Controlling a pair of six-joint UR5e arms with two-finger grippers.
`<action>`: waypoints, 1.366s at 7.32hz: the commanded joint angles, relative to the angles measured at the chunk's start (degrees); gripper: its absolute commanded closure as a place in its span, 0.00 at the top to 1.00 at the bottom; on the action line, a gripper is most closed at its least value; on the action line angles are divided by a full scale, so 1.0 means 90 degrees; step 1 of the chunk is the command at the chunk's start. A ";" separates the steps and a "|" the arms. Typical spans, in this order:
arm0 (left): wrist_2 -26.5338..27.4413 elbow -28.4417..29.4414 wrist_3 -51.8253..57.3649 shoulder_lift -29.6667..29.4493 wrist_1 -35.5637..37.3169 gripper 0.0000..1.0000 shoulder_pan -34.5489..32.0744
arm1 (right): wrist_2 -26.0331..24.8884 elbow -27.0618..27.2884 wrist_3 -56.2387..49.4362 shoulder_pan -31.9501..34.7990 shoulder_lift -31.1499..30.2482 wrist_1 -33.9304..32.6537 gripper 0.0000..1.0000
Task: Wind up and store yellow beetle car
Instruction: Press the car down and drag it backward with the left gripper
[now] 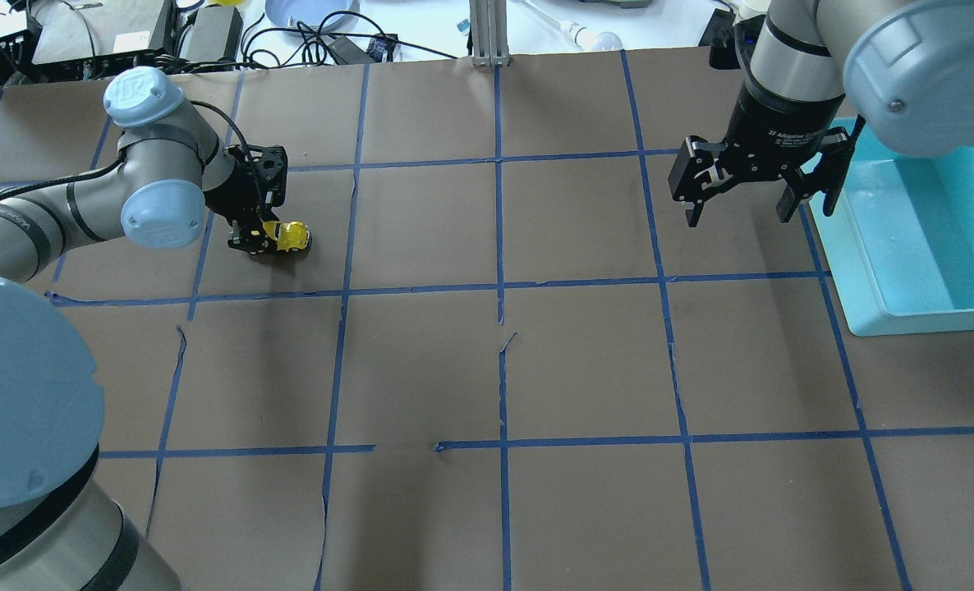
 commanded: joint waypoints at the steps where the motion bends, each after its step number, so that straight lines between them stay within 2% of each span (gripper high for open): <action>1: 0.0028 -0.0012 0.0032 0.0034 0.0047 0.42 0.0030 | 0.0000 0.0000 0.0000 0.0000 0.0000 0.0019 1.00; 7: -0.0001 -0.0169 0.0403 0.0005 0.0321 0.41 0.0469 | -0.0010 0.0010 0.0000 0.0000 0.0010 0.0049 1.00; 10: -0.0021 -0.0178 0.0958 0.0005 0.0340 0.41 0.0889 | -0.0010 0.0010 -0.0010 -0.0020 0.0010 0.0020 1.00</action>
